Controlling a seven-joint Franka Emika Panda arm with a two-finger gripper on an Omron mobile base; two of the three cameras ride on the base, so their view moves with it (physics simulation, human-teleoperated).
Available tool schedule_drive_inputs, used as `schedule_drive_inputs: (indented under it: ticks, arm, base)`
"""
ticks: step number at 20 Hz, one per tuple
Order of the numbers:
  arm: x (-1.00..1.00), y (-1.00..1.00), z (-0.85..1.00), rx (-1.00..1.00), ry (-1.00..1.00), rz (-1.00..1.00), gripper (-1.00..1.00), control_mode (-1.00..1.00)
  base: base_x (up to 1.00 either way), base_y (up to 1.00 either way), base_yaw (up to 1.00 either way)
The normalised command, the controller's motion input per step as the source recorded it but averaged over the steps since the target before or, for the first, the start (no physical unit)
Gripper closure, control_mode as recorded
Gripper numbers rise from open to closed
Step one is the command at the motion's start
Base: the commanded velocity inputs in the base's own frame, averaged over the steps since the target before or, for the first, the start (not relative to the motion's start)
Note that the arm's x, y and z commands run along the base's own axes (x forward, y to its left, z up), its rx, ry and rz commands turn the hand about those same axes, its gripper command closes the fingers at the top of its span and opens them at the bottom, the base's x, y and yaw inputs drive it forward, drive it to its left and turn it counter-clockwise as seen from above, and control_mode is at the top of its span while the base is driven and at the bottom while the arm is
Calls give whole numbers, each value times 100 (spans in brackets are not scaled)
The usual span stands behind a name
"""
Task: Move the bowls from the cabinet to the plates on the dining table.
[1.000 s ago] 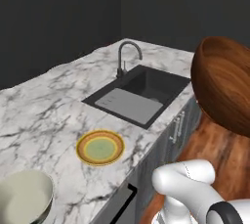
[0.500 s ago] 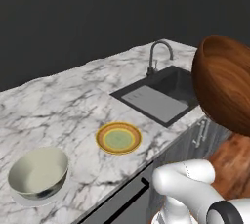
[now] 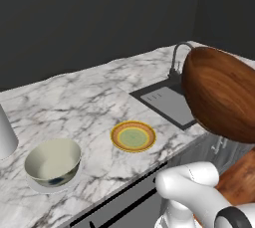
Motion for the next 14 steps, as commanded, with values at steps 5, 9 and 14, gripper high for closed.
schedule_drive_inputs:
  ticks: [5, 9, 14]
  arm:
    - [24, -1, -15, -27, 19, 29, 100, -100]
    - [31, -2, -6, -26, 9, 24, 100, -100]
    - [55, -9, -25, -18, 0, 13, 100, -100]
  base:
    - [0, 0, 0]
    - [0, 0, 0]
    - [0, 0, 0]
